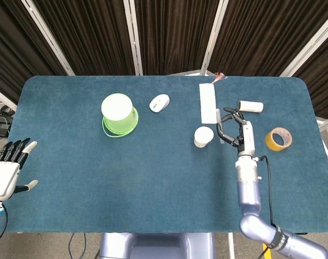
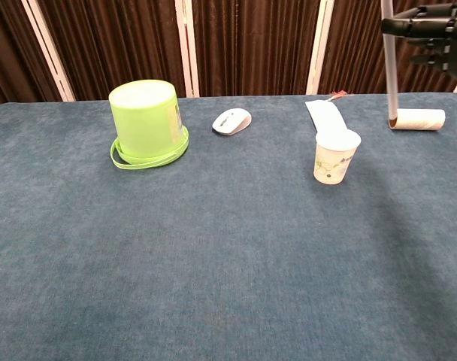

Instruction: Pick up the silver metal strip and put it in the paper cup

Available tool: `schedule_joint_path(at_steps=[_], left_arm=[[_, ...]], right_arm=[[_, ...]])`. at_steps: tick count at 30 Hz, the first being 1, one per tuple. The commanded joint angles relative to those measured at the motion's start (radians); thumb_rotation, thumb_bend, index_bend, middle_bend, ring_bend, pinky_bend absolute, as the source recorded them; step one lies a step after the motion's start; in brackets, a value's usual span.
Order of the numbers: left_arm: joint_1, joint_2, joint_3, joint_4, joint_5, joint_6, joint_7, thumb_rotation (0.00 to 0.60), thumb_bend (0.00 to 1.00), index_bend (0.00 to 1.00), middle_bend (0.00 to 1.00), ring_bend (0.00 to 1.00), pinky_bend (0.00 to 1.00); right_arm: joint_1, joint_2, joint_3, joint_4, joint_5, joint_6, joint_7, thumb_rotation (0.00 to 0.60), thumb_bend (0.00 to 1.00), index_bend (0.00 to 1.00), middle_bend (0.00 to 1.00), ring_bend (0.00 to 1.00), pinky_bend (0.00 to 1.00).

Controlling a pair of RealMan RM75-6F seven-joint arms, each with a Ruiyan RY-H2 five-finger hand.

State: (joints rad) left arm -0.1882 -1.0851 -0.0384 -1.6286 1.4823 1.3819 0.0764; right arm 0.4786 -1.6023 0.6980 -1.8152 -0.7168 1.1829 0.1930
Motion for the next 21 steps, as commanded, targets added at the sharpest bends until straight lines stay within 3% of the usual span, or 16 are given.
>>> schedule_joint_path(at_steps=[1, 21], left_arm=[[-0.001, 0.001, 0.0, 0.0, -0.001, -0.002, -0.001, 0.6, 0.05, 0.0, 0.0, 0.0, 0.0], [-0.009, 0.006, -0.006, -0.011, -0.016, -0.018, -0.003, 0.6, 0.06, 0.0, 0.0, 0.0, 0.0]], right_arm=[[0.033, -0.05, 0.031, 0.06, 0.039, -0.023, 0.074, 0.6, 0.38, 0.59, 0.23, 0.0, 0.0], [0.142, -0.19, 0.029, 0.339, 0.042, -0.092, 0.21, 0.6, 0.38, 0.59, 0.24, 0.0, 0.0]])
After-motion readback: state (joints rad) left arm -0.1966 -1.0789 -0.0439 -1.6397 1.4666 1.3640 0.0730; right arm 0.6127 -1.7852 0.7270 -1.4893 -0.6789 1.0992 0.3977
